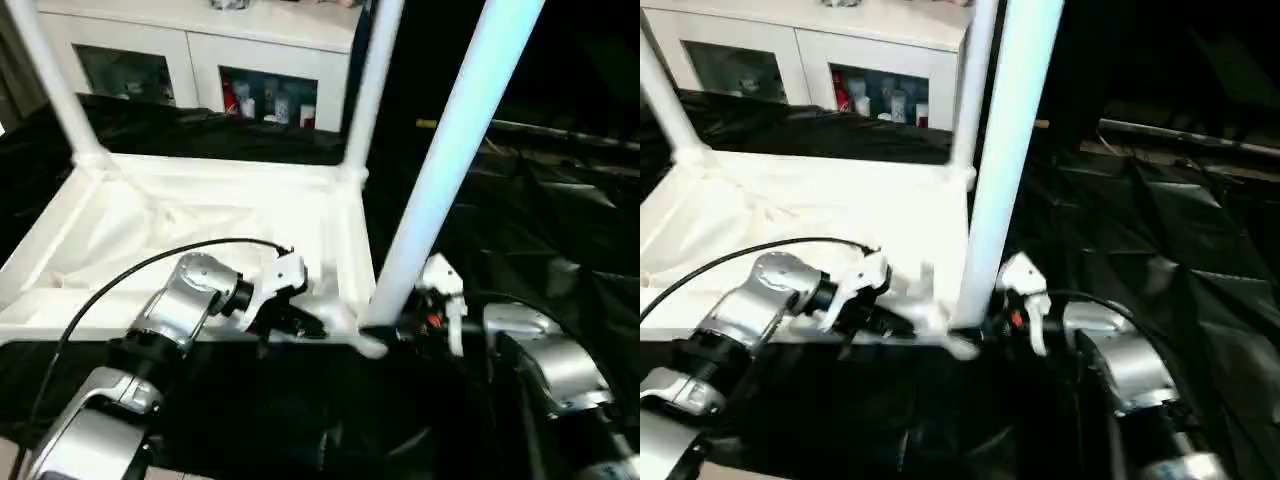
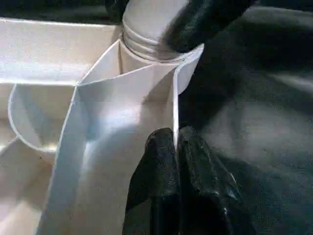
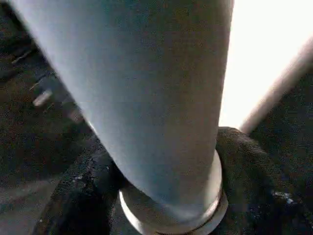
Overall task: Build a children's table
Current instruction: Rotate leg to tighten
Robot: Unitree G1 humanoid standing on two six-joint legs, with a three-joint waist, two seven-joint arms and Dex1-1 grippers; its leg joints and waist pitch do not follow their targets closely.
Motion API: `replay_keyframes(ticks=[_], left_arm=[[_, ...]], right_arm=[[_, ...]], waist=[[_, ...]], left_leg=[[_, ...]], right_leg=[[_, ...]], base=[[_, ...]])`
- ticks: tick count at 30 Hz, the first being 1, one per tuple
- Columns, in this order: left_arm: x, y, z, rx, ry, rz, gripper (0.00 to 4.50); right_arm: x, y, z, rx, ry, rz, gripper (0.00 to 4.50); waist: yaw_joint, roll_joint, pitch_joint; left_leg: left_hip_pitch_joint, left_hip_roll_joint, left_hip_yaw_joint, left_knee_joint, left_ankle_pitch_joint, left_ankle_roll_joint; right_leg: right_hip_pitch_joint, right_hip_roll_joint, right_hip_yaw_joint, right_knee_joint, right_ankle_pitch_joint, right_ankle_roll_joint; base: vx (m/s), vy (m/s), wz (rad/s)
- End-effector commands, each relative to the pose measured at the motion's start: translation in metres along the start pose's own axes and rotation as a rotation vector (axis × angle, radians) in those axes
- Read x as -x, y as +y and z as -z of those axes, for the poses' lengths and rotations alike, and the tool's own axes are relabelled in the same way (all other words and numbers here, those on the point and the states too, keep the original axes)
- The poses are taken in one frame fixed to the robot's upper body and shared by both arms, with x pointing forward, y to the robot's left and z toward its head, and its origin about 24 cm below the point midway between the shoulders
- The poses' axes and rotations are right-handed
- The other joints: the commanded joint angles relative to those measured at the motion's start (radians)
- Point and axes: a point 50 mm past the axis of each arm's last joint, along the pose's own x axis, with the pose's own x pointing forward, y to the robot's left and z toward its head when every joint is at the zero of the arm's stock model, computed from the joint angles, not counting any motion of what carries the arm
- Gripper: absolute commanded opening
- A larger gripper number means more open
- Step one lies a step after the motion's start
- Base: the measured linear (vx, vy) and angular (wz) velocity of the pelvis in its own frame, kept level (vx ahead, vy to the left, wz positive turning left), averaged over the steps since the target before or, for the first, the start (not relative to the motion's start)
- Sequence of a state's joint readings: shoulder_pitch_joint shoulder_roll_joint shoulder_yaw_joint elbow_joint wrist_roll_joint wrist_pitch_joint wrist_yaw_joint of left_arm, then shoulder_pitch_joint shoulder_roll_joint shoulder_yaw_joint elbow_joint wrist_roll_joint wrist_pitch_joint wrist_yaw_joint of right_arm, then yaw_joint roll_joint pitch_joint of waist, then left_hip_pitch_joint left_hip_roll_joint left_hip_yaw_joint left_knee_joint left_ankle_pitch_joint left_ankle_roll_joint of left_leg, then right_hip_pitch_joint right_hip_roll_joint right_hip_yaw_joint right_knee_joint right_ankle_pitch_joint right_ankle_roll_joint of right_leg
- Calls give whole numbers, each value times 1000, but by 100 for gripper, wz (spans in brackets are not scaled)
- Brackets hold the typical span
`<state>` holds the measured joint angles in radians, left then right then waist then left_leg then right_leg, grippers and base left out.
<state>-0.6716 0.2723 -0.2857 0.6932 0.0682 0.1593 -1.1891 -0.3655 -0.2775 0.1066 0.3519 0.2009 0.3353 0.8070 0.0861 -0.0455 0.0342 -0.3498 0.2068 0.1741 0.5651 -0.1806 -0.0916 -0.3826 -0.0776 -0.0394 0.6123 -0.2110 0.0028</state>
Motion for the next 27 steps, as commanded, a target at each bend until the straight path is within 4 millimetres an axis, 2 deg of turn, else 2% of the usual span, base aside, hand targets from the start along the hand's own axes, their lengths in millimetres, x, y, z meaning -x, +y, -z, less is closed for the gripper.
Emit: replay_keyframes(ticks=[1, 3, 6, 8, 9, 10, 11, 13, 15, 16, 17, 19, 23, 25, 27], left_arm=[[-15, 6, -10, 44, -45, -127, 0], [-21, 7, -13, 59, -45, -167, 0], [-37, 10, -24, 104, -56, -266, 0], [-44, 9, -28, 115, -62, -283, 0], [-56, 5, -35, 117, -69, -278, 0], [-60, 2, -38, 114, -71, -269, 0], [-63, 1, -40, 110, -72, -263, 0], [-65, 0, -41, 90, -65, -262, 0], [-64, 1, -39, 78, -54, -251, 0], [-62, 1, -38, 76, -54, -242, 0], [-61, 1, -37, 74, -52, -236, 0], [-56, 3, -34, 66, -49, -217, 0], [-47, 4, -27, 47, -37, -175, 0], [-43, 4, -24, 35, -29, -147, 0], [-38, 4, -21, 24, -24, -115, 0]], right_arm=[[-16, 4, 17, -17, 79, 99, 254], [-22, 3, 18, -48, 76, 152, 254], [-38, 2, 19, -134, 76, 307, 254], [-44, 1, 19, -163, 80, 364, 254], [-54, 3, 16, -186, 87, 425, 254], [-58, 4, 14, -185, 87, 436, 254], [-61, 6, 12, -179, 79, 432, 254], [-66, 9, 7, -155, 56, 406, 254], [-66, 11, 2, -110, 26, 359, 254], [-65, 12, 1, -101, 19, 333, 305], [-64, 12, 0, -94, 15, 314, 315], [-59, 11, -2, -78, 1, 265, 315], [-46, 7, -5, 0, -15, 153, 363], [-38, 7, -7, 36, -27, 90, 363], [-30, 7, -8, 42, -34, 23, 363]], waist=[[3, -2, -40], [2, -1, -39], [3, -1, -40], [3, 5, -42], [2, 5, -42], [1, 10, -42], [0, 10, -41], [3, 12, -44], [4, 9, -46], [5, 9, -47], [5, 8, -46], [6, 9, -46], [6, 10, -44], [7, 8, -43], [8, 9, -44]], left_leg=[[8, 22, -1, -67, -228, -6], [6, 21, -2, -70, -240, -13], [6, 19, -2, -69, -233, -14], [7, 18, -2, -70, -239, -18], [5, 18, -4, -71, -237, -22], [7, 18, -4, -72, -242, -26], [5, 18, -6, -73, -256, -29], [5, 19, -5, -72, -245, -23], [1, 16, -3, -69, -211, -11], [1, 17, -3, -69, -205, -7], [0, 16, -3, -68, -196, 0], [1, 17, -3, -68, -201, 8], [0, 18, -2, -69, -220, 17], [-1, 19, -3, -70, -223, 24], [-2, 21, -3, -67, -200, 34]], right_leg=[[31, -62, 35, -83, -230, -192], [31, -62, 35, -87, -268, -178], [30, -60, 36, -88, -259, -171], [26, -60, 37, -90, -273, -164], [29, -58, 35, -90, -273, -159], [26, -60, 36, -90, -274, -160], [28, -60, 34, -91, -284, -157], [29, -58, 36, -90, -237, -156], [33, -56, 35, -84, -167, -161], [34, -56, 35, -82, -153, -165], [36, -55, 35, -80, -131, -171], [38, -55, 33, -81, -126, -178], [37, -58, 34, -85, -154, -180], [39, -58, 34, -86, -164, -175], [40, -58, 35, -82, -124, -187]], base=[[0, 0, 0], [0, 0, 0], [0, 0, 0], [0, 0, 0], [0, 0, 0], [0, 0, 0], [0, 0, 0], [0, 0, 0], [0, 0, 0], [0, 0, 0], [0, 0, 0], [0, 0, 0], [0, 0, 0], [0, 0, 0], [0, 0, 0]])
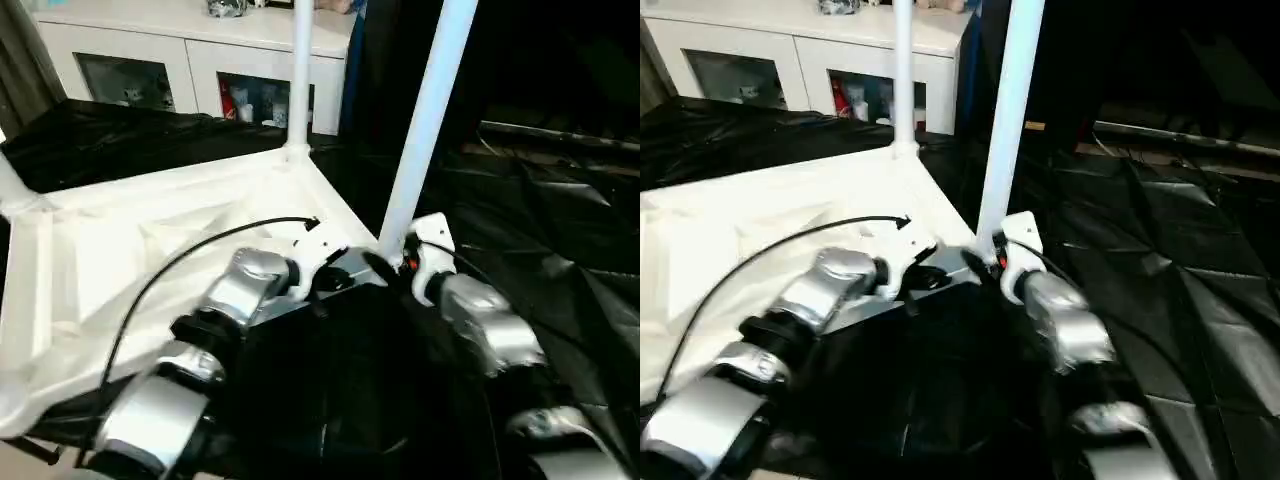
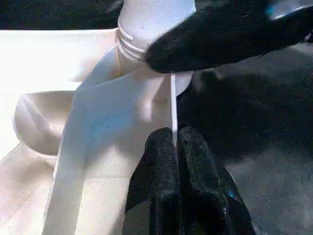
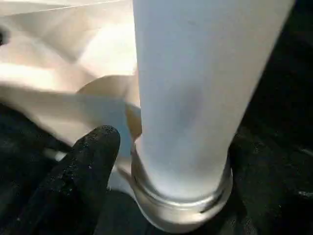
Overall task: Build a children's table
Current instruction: Rotate leg to tighten
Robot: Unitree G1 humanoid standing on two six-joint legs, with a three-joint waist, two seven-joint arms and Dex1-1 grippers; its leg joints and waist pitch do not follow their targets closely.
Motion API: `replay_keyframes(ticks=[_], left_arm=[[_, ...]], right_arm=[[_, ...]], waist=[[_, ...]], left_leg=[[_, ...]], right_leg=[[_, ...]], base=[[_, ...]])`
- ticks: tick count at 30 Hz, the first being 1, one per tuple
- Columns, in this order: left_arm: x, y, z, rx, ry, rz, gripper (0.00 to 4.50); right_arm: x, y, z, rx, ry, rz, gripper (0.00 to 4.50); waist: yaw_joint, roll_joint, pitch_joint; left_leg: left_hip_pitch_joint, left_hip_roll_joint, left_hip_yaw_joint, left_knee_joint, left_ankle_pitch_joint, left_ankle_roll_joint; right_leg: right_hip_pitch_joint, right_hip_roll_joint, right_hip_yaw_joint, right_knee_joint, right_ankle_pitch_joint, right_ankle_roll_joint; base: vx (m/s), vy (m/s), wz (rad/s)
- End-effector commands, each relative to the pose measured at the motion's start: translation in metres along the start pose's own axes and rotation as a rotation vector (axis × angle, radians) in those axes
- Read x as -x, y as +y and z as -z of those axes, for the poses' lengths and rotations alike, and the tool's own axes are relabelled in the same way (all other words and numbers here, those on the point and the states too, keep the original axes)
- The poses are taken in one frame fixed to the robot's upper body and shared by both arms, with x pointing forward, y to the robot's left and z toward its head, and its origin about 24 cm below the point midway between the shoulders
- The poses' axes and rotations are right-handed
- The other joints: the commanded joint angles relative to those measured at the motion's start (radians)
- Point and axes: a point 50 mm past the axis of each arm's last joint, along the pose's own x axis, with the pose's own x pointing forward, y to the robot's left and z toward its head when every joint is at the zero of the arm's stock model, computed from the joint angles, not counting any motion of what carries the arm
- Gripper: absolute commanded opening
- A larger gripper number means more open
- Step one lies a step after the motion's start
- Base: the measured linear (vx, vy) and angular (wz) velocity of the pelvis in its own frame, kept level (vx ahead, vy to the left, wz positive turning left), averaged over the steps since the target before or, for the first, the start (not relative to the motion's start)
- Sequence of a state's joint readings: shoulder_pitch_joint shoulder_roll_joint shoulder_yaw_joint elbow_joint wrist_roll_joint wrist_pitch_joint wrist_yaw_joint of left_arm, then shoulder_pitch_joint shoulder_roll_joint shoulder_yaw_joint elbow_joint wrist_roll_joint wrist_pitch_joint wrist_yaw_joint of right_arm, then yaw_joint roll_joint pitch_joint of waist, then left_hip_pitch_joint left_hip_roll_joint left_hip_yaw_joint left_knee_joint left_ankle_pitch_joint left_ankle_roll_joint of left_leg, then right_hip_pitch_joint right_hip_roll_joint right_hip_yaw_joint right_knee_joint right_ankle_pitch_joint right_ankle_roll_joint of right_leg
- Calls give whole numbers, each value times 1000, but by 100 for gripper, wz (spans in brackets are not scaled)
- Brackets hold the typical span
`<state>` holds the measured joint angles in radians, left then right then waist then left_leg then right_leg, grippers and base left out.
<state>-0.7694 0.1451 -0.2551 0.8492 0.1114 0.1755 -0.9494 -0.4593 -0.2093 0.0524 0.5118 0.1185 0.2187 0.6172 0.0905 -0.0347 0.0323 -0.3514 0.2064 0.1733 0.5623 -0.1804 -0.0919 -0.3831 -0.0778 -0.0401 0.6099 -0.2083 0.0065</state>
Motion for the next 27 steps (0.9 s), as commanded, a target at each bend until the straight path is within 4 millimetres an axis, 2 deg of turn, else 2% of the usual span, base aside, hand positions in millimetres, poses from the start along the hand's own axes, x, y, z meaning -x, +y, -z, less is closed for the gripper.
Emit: replay_keyframes(ticks=[1, 3, 5, 7, 9, 10, 12, 17, 18, 23, 26, 27], left_arm=[[-6, -10, -1, -29, -11, 84, 0], [1, -11, 3, -48, -5, 151, 0], [5, -12, 5, -50, -10, 188, 0], [14, -16, 9, -59, -22, 277, 0], [17, -17, 9, -65, -27, 309, 0], [19, -19, 10, -65, -28, 337, 0], [24, -22, 12, -71, -18, 395, 0], [33, -25, 15, -68, -1, 464, 0], [34, -26, 16, -67, 4, 475, 0], [37, -25, 17, -68, 9, 475, 0], [37, -25, 17, -68, 6, 461, 0], [38, -25, 17, -68, 7, 458, 0]], right_arm=[[-6, 28, 1, 2, 9, -226, 363], [6, 29, 1, 9, 26, -332, 363], [13, 30, 1, 36, 40, -392, 363], [25, 32, 3, 59, 64, -480, 363], [29, 33, 4, 68, 78, -513, 363], [33, 33, 6, 83, 91, -539, 363], [38, 34, 7, 106, 104, -576, 363], [42, 36, 5, 147, 100, -609, 363], [43, 36, 5, 148, 103, -617, 338], [45, 36, 6, 148, 119, -636, 299], [45, 36, 7, 151, 128, -643, 283], [45, 37, 8, 151, 128, -645, 258]], waist=[[3, -3, -43], [6, -2, -42], [5, -2, -43], [5, -5, -42], [6, -2, -42], [4, -4, -43], [6, -3, -41], [13, -1, -40], [14, -3, -39], [16, -4, -38], [17, -6, -40], [18, -5, -41]], left_leg=[[-1, 21, -2, -64, -198, 37], [-1, 23, -3, -63, -179, 53], [-1, 23, -1, -61, -171, 60], [-2, 24, -1, -61, -173, 65], [0, 25, 0, -61, -171, 67], [-1, 25, 0, -61, -168, 66], [0, 27, 1, -61, -168, 67], [4, 30, 3, -62, -186, 58], [3, 28, 2, -63, -186, 56], [4, 27, 2, -63, -188, 48], [4, 28, 2, -61, -170, 49], [3, 26, 2, -59, -155, 54]], right_leg=[[41, -57, 35, -78, -118, -196], [45, -56, 34, -74, -77, -211], [43, -57, 35, -71, -50, -222], [46, -58, 34, -69, -50, -233], [43, -59, 34, -69, -54, -237], [44, -59, 33, -68, -52, -239], [43, -59, 34, -67, -55, -243], [38, -60, 35, -69, -84, -244], [39, -59, 35, -69, -94, -239], [38, -59, 36, -70, -110, -232], [39, -59, 36, -67, -88, -232], [41, -58, 35, -64, -61, -236]], base=[[0, 0, 0], [0, 0, 0], [0, 0, 0], [0, 0, 0], [0, 0, 0], [0, 0, 0], [0, 0, 0], [0, 0, 0], [0, 0, 0], [0, 0, 0], [0, 0, 0], [0, 0, 0]])
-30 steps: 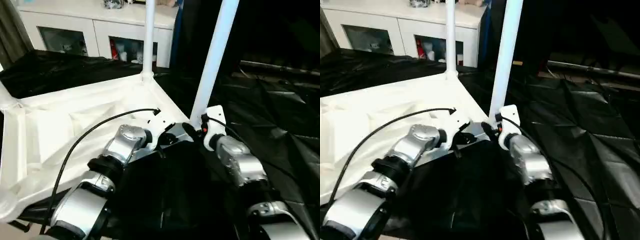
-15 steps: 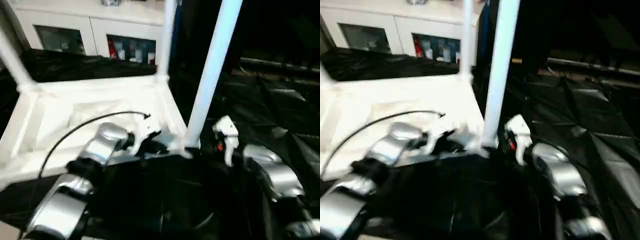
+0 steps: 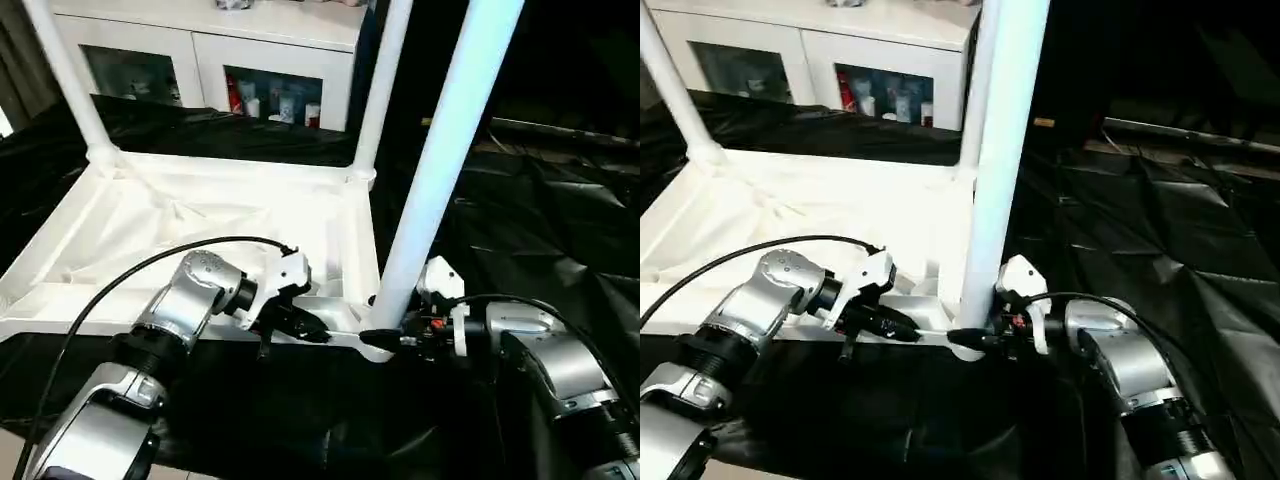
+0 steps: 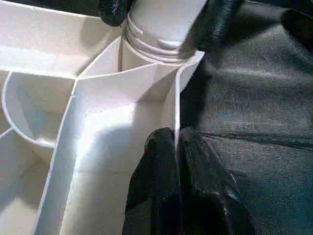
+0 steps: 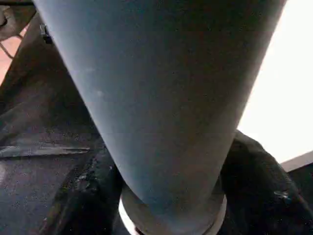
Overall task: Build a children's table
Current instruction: Rotate leg to tighten
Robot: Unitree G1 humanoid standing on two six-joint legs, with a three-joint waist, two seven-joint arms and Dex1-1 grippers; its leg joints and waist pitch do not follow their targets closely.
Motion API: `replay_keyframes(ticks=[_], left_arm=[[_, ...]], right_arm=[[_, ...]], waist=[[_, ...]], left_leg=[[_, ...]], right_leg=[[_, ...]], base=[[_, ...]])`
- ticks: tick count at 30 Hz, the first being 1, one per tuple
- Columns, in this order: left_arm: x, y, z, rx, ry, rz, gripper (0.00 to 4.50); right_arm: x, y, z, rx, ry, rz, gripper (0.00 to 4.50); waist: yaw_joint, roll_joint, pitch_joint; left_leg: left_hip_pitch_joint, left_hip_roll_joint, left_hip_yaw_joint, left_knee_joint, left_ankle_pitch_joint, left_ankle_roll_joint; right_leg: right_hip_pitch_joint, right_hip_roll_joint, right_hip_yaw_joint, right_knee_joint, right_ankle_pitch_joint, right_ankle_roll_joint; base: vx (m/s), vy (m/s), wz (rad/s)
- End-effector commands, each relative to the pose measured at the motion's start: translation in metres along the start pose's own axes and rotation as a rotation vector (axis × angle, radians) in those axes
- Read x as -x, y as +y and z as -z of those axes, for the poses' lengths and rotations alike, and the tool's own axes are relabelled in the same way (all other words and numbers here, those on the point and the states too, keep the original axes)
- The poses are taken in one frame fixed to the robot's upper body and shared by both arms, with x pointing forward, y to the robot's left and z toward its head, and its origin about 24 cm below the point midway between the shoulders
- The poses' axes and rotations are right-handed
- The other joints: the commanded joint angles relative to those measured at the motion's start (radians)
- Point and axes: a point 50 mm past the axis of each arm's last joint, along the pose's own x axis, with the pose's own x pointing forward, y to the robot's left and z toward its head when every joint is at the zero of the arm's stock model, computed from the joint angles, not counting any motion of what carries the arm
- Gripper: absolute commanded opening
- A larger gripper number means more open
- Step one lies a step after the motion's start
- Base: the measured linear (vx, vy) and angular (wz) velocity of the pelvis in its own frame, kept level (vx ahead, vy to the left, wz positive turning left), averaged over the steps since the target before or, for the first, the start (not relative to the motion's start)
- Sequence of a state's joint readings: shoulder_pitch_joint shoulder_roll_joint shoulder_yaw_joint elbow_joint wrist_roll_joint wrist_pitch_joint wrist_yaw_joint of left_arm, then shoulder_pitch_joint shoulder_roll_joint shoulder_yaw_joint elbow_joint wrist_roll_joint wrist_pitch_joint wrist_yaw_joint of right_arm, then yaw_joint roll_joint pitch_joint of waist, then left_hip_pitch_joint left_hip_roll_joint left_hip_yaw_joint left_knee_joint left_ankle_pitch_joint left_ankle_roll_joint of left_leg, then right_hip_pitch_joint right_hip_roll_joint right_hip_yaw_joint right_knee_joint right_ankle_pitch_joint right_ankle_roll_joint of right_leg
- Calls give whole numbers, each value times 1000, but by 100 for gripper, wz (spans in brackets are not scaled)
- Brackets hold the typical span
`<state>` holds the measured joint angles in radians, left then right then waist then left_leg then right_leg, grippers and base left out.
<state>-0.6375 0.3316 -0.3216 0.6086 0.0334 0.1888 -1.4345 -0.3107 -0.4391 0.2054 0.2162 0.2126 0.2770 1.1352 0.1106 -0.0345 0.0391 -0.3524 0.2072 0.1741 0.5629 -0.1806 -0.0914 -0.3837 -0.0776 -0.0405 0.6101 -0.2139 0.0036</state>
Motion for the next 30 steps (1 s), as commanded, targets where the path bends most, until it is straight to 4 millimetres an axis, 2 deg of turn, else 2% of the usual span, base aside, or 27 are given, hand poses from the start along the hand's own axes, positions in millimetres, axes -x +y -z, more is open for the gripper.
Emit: replay_keyframes(ticks=[1, 4, 8, 10, 12, 13, 14, 15, 16, 18, 19, 21, 23, 25, 30], left_arm=[[-9, -3, -6, -12, -29, 35, 0], [-8, -3, -6, -12, -30, 32, 0], [-12, 9, -10, -4, -56, -120, 0], [-14, 19, -13, 18, -67, -236, 0], [-15, 22, -14, 27, -67, -272, 0], [-20, 31, -18, 61, -66, -383, 0], [-22, 33, -20, 69, -66, -409, 0], [-22, 33, -20, 69, -66, -409, 0], [-28, 37, -24, 97, -78, -463, 0], [-35, 40, -29, 116, -85, -514, 0], [-38, 41, -31, 119, -87, -527, 0], [-45, 41, -35, 125, -94, -549, 0], [-48, 41, -37, 127, -97, -555, 0], [-60, 40, -44, 128, -105, -553, 0], [-64, 39, -45, 121, -103, -544, 0]], right_arm=[[-9, 10, 1, 2, 15, -80, 249], [-9, 10, 1, -1, 15, -81, 240], [-14, 2, 5, -42, -11, 15, 237], [-19, -5, 10, -81, -9, 118, 234], [-21, -8, 12, -93, -9, 156, 214], [-28, -20, 18, -164, 5, 319, 214], [-30, -22, 20, -186, 11, 360, 211], [-30, -22, 20, -186, 11, 360, 211], [-36, -27, 22, -224, 9, 449, 203], [-45, -28, 21, -249, 5, 490, 201], [-48, -30, 21, -262, 7, 515, 200], [-56, -32, 20, -289, 23, 577, 199], [-59, -33, 20, -290, 33, 596, 199], [-72, -33, 18, -272, 63, 634, 199], [-74, -34, 13, -240, 23, 634, 199]], waist=[[-2, -6, -48], [-2, -7, -48], [-1, -7, -47], [-1, -9, -42], [-2, -9, -42], [-2, -9, -42], [-7, -8, -41], [-9, -9, -40], [-11, -9, -43], [-15, -10, -40], [-15, -5, -42], [-18, -8, -43], [-20, -6, -44], [-21, -5, -44], [-20, -5, -43]], left_leg=[[4, 25, 2, -59, -151, 55], [4, 24, 2, -58, -149, 59], [5, 24, 3, -58, -161, 56], [8, 23, 2, -62, -205, 33], [9, 22, 0, -65, -230, 16], [8, 24, -2, -66, -224, 7], [10, 21, 1, -66, -232, 3], [9, 19, -4, -68, -251, -13], [8, 21, -5, -69, -248, -17], [9, 20, -4, -69, -262, -13], [9, 19, -5, -69, -263, -14], [6, 19, -5, -69, -247, -8], [6, 18, -4, -68, -248, -7], [5, 17, -4, -69, -243, -9], [6, 19, -5, -71, -265, -1]], right_leg=[[42, -58, 35, -64, -51, -233], [42, -58, 35, -63, -48, -235], [39, -58, 35, -66, -72, -233], [37, -60, 36, -76, -170, -213], [35, -63, 36, -84, -251, -195], [34, -64, 37, -84, -263, -182], [28, -60, 37, -87, -273, -181], [30, -62, 35, -89, -316, -170], [32, -63, 34, -89, -313, -162], [28, -61, 35, -92, -314, -160], [29, -62, 36, -91, -313, -160], [31, -60, 35, -92, -284, -162], [30, -59, 36, -91, -271, -164], [29, -58, 35, -91, -269, -161], [29, -61, 36, -94, -278, -156]], base=[[0, 0, 0], [0, 0, 0], [0, 0, 0], [0, 0, 0], [0, 0, 0], [0, 0, 0], [0, 0, 0], [0, 0, 0], [0, 0, 0], [0, 0, 0], [0, 0, 0], [0, 0, 0], [0, 0, 0], [0, 0, 0], [0, 0, 0]])
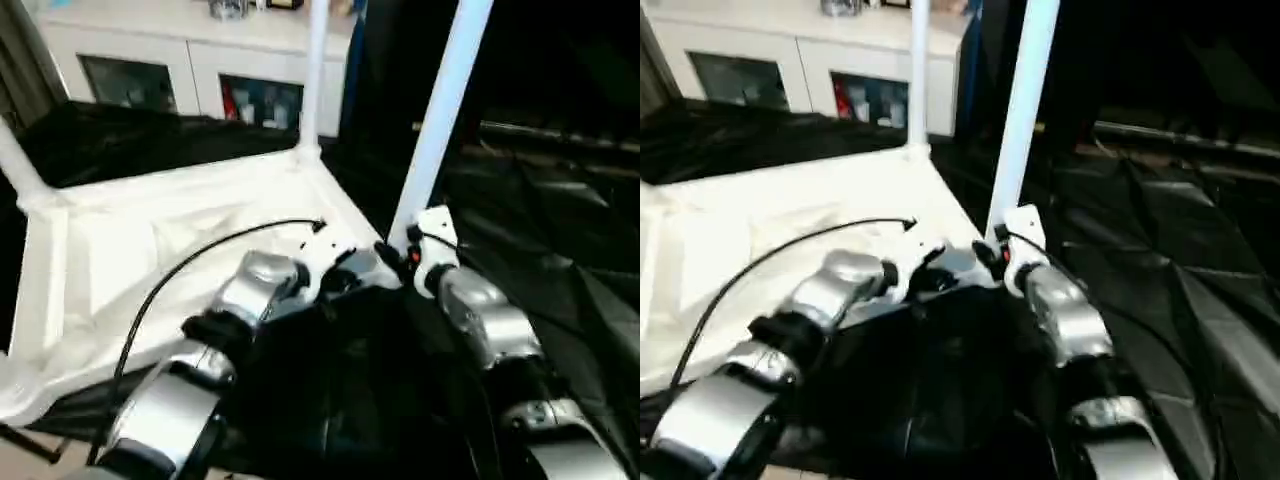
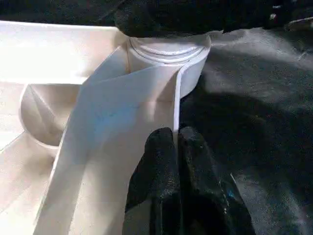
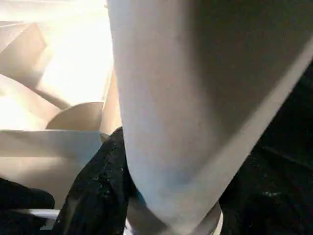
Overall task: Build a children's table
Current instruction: Rotate leg to tighten
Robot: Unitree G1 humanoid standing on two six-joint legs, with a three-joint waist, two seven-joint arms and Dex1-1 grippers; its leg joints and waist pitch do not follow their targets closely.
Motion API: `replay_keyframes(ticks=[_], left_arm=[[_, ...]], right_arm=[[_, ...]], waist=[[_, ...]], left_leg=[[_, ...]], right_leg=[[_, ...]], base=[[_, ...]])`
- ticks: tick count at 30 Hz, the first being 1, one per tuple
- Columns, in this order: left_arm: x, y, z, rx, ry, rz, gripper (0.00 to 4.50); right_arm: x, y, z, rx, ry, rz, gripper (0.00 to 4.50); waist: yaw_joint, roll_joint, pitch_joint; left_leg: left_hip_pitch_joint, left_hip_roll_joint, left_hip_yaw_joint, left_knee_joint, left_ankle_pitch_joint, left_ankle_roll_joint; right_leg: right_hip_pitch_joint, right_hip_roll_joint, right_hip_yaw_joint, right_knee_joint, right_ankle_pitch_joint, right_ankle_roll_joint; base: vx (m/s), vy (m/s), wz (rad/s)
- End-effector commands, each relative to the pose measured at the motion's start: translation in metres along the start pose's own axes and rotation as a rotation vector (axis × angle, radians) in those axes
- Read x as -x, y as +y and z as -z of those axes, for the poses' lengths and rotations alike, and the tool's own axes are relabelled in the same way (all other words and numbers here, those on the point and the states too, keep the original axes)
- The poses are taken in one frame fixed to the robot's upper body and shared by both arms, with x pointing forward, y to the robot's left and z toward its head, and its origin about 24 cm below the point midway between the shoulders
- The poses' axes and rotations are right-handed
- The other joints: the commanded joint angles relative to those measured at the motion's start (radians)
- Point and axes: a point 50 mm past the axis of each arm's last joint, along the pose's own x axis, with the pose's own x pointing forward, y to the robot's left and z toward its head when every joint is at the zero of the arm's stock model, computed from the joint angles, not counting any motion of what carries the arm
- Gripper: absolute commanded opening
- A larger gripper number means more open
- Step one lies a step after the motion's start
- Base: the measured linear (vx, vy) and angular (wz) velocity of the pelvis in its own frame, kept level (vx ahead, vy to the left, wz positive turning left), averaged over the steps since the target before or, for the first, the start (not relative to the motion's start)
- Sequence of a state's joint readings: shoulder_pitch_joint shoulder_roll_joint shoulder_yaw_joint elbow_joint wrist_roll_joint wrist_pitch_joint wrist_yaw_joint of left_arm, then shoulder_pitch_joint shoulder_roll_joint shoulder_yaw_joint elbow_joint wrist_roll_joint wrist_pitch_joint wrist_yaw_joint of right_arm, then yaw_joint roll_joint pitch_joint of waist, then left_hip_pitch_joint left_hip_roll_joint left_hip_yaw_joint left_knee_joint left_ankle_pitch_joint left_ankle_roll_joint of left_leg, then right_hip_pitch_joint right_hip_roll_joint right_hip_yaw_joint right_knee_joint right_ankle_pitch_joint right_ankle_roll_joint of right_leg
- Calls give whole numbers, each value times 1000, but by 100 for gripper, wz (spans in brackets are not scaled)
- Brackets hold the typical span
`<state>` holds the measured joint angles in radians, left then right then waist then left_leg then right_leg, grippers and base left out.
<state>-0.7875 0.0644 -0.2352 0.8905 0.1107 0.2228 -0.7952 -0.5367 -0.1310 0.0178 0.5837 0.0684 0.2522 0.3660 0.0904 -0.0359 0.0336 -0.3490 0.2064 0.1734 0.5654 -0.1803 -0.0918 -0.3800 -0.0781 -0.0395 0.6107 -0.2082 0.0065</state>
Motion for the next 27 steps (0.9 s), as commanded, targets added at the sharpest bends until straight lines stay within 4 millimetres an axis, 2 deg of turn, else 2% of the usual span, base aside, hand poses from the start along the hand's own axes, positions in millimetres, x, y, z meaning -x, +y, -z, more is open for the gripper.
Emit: replay_keyframes(ticks=[1, 2, 3, 7, 11, 16, 20, 25, 27], left_arm=[[-11, -7, -14, 1, -48, -19, 0], [-9, -7, -13, -6, -50, 0, 0], [-8, -7, -12, -8, -51, 8, 0], [-2, -5, -8, -34, -58, 59, 0], [8, -3, -2, -70, -53, 145, 0], [25, -4, 6, -104, -57, 301, 0], [39, -8, 12, -99, -54, 444, 0], [49, -10, 18, -88, -28, 526, 0], [52, -10, 19, -90, -24, 531, 0]], right_arm=[[-6, 36, 32, -5, 121, -150, 199], [-4, 33, 30, -36, 101, -170, 254], [-3, 32, 29, -48, 94, -177, 268], [5, 28, 23, -39, 60, -291, 297], [24, 25, 20, 61, 42, -473, 338], [49, 20, 17, 113, 47, -660, 338], [64, 17, 18, 153, 72, -760, 338], [72, 16, 21, 185, 101, -817, 338], [74, 18, 22, 177, 112, -846, 338]], waist=[[0, -4, -37], [0, -5, -37], [1, -5, -37], [4, -6, -39], [11, -10, -41], [14, -9, -40], [11, -8, -41], [8, -5, -39], [13, -7, -39]], left_leg=[[3, 20, -4, -74, -269, 0], [2, 19, -4, -74, -272, 2], [3, 20, -4, -74, -273, 4], [0, 21, -3, -73, -253, 21], [-4, 20, 0, -65, -178, 53], [-5, 24, -1, -66, -168, 72], [-3, 27, -1, -67, -181, 68], [-2, 27, 2, -66, -177, 67], [-1, 27, 3, -65, -171, 69]], right_leg=[[25, -60, 35, -95, -287, -158], [26, -60, 35, -96, -293, -156], [25, -60, 35, -96, -293, -155], [29, -59, 36, -94, -253, -157], [39, -58, 35, -81, -122, -186], [40, -58, 35, -78, -105, -201], [39, -60, 34, -75, -108, -218], [36, -59, 34, -74, -110, -232], [36, -58, 35, -72, -100, -234]], base=[[0, 0, 0], [0, 0, 0], [0, 0, 0], [0, 0, 0], [0, 0, 0], [0, 0, 0], [0, 0, 0], [0, 0, 0], [0, 0, 0]])
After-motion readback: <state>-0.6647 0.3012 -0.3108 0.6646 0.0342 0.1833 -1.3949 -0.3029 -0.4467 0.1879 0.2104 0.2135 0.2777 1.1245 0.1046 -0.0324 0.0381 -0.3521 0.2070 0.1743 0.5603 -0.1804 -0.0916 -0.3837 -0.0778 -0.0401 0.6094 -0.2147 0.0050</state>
